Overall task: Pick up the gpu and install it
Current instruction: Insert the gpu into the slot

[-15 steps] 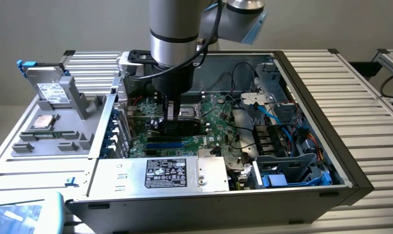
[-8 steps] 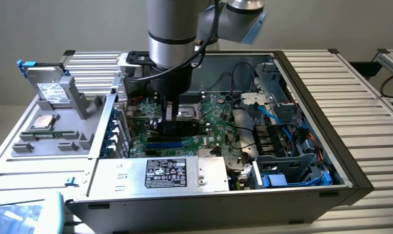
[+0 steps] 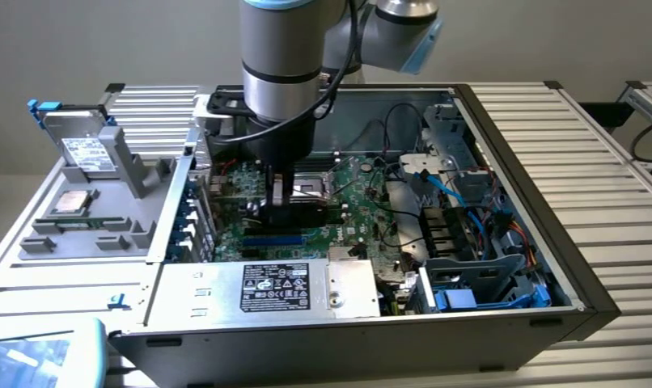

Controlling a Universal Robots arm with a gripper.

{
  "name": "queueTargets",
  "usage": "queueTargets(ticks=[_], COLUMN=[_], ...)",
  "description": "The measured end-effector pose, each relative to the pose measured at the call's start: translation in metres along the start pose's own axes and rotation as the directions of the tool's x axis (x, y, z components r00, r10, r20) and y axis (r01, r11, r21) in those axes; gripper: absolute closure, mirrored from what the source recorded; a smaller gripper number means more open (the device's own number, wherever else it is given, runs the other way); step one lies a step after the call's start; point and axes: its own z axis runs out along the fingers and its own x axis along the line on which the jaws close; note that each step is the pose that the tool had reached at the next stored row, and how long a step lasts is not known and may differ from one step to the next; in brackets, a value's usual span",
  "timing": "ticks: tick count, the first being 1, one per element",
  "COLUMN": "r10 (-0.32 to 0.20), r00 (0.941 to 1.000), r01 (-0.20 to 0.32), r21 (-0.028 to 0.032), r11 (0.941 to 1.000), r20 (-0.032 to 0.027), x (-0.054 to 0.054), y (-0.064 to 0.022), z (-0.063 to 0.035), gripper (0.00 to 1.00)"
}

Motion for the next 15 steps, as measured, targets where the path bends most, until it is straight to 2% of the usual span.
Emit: queueTargets(ticks=[2, 4, 10, 15], r10=[-0.001, -0.001, -0.001, -0.001], r00=[1.0000, 0.9999, 0.9999, 0.9998], r01=[0.001, 0.001, 0.001, 0.001], r21=[-0.0002, -0.0004, -0.0007, -0.0011], r11=[1.0000, 1.0000, 1.0000, 1.0000], r20=[0.0068, 0.0108, 0.0172, 0.0173], x=[0.0005, 0.0015, 0.0068, 0.0068], y=[0.0005, 0.0008, 0.0008, -0.0008], z=[0.0017, 0.0030, 0.0039, 0.0037], gripper=[0.72, 0.72, 0.72, 0.72])
